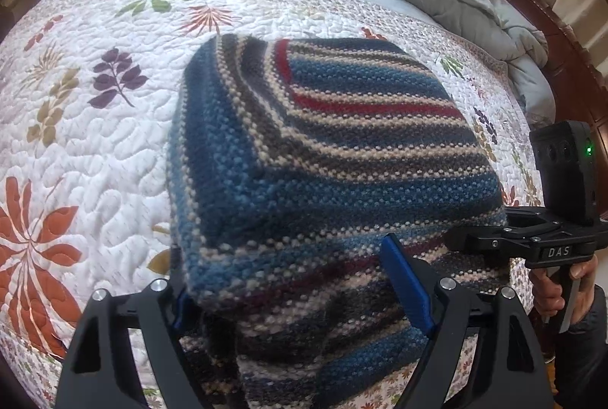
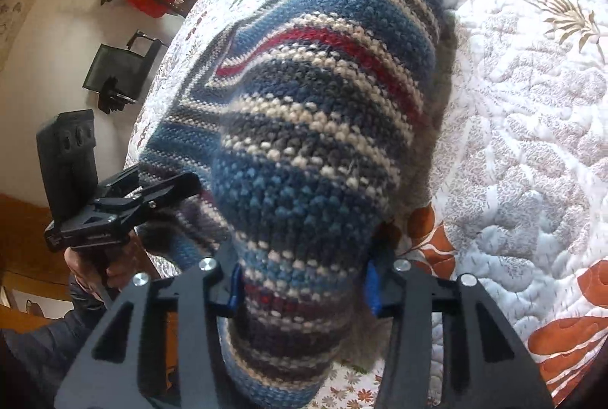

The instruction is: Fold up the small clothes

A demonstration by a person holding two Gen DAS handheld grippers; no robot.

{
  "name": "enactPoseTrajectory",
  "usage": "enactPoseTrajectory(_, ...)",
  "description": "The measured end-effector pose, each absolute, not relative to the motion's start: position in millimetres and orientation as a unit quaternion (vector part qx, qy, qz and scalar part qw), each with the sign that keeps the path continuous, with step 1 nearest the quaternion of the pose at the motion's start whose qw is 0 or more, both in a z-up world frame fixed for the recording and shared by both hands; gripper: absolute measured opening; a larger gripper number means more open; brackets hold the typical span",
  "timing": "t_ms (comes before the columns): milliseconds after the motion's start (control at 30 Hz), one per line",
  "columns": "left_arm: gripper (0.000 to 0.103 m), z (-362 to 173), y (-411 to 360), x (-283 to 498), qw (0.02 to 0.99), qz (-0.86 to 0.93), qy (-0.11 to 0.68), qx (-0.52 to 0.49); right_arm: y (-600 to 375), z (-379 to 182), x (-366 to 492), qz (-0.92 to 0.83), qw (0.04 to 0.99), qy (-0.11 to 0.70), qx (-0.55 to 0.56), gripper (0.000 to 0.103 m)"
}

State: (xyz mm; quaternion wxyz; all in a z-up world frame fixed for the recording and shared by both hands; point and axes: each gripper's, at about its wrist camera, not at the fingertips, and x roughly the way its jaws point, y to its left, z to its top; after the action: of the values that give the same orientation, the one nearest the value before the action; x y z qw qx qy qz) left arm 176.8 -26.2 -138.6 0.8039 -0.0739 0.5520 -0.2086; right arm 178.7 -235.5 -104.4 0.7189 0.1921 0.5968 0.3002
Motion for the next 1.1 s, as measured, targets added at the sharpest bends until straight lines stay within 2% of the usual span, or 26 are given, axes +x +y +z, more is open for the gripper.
enactPoseTrajectory(400,0.078,-138,-70,188,0.787,-0.258,0.550,-0.105,-273,-74,165,0.291,0.743,0.576,0.181,0.041)
enactPoseTrajectory(800,0.074,-144,-175,214,0.747,-0.317,0.578,-0.083,-356,-78,130,0.191,0.781,0.566,0.182,0.041)
enactPoseTrajectory(900,0.072,-144,-177,215,0.743,-0.312,0.587,-0.075,-352,-94,122,0.182,0.779,0.576,0.168,0.045)
enactPoseTrajectory(967,0.071,-140,-167,211,0.743,-0.307,0.590,-0.072,-350,-96,121,0.180,0.781,0.574,0.169,0.052)
enactPoseTrajectory(1067,0.072,-129,-132,196,0.751,-0.295,0.587,-0.067,-354,-89,115,0.179,0.786,0.564,0.179,0.059)
enactPoseTrajectory(1100,0.075,-126,-123,190,0.753,-0.287,0.588,-0.069,-356,-86,112,0.177,0.790,0.560,0.177,0.060)
